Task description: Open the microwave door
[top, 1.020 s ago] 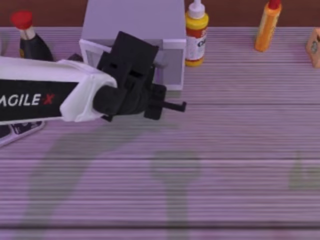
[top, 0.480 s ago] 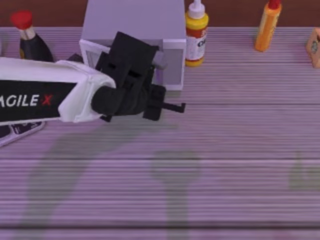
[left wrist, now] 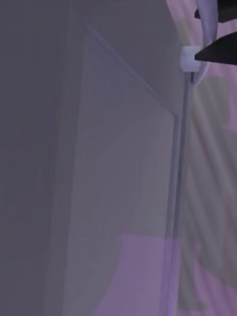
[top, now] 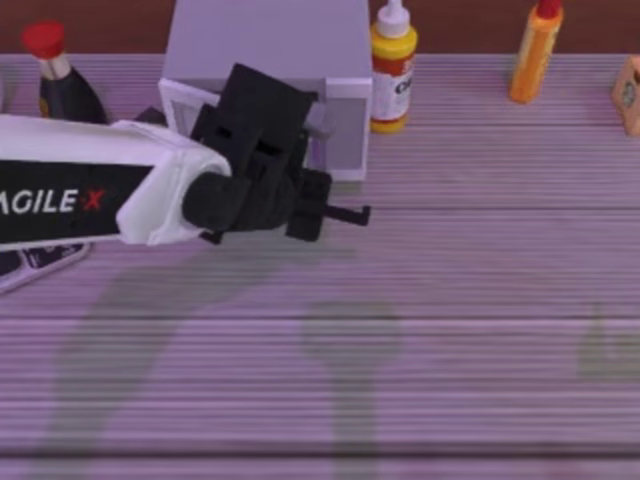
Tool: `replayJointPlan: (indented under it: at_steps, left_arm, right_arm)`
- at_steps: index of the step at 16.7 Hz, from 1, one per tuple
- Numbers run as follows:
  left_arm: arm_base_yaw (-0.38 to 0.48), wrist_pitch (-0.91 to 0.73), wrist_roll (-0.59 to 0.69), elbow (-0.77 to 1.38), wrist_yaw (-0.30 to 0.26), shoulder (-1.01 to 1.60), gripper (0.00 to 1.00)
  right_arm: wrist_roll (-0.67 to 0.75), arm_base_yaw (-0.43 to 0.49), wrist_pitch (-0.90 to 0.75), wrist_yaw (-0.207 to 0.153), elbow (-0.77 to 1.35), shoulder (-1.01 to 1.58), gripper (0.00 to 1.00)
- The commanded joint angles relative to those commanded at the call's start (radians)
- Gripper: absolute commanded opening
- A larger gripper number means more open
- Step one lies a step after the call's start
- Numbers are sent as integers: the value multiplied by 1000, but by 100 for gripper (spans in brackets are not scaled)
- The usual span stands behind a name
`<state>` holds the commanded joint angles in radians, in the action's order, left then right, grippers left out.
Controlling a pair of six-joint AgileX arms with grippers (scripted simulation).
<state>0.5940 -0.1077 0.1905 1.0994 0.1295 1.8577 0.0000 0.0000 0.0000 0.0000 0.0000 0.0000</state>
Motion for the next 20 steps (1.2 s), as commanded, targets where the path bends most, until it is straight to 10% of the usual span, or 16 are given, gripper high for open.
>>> replayJointPlan:
  at_steps: [20]
  left_arm:
    - [-11,11,-33,-26,-28,-19,0]
  right_arm:
    - [0,0,0,0,0,0,100]
